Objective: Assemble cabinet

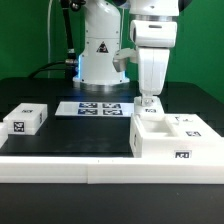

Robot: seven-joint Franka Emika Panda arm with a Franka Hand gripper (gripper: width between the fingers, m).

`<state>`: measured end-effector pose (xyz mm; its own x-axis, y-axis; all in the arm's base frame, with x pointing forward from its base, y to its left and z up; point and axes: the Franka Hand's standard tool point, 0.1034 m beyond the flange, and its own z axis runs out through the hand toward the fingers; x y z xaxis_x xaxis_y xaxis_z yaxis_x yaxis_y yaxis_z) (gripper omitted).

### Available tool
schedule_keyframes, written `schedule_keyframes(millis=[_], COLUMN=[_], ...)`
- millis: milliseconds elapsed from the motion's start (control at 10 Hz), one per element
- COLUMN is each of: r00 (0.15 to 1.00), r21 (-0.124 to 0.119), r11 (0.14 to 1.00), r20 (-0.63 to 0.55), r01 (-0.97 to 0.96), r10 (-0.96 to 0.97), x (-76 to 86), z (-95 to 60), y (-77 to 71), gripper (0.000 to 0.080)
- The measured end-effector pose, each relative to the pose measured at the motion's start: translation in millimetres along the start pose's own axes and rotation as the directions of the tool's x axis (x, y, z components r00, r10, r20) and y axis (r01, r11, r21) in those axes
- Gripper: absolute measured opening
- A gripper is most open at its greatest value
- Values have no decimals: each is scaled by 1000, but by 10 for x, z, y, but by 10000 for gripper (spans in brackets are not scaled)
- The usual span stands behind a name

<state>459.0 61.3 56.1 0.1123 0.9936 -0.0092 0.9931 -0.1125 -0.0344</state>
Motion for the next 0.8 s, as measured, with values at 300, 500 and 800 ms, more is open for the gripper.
schedule_keyframes(millis=[300, 500, 800], r00=[998, 997, 997], r21=[-8, -2, -3], r11=[998, 997, 997], r20=[-4, -3, -3], r01=[64, 72, 71], r10=[-64, -72, -71], x=[11, 17, 16], z=[-16, -12, -11], y=[260, 323, 322], gripper=[71, 71, 71])
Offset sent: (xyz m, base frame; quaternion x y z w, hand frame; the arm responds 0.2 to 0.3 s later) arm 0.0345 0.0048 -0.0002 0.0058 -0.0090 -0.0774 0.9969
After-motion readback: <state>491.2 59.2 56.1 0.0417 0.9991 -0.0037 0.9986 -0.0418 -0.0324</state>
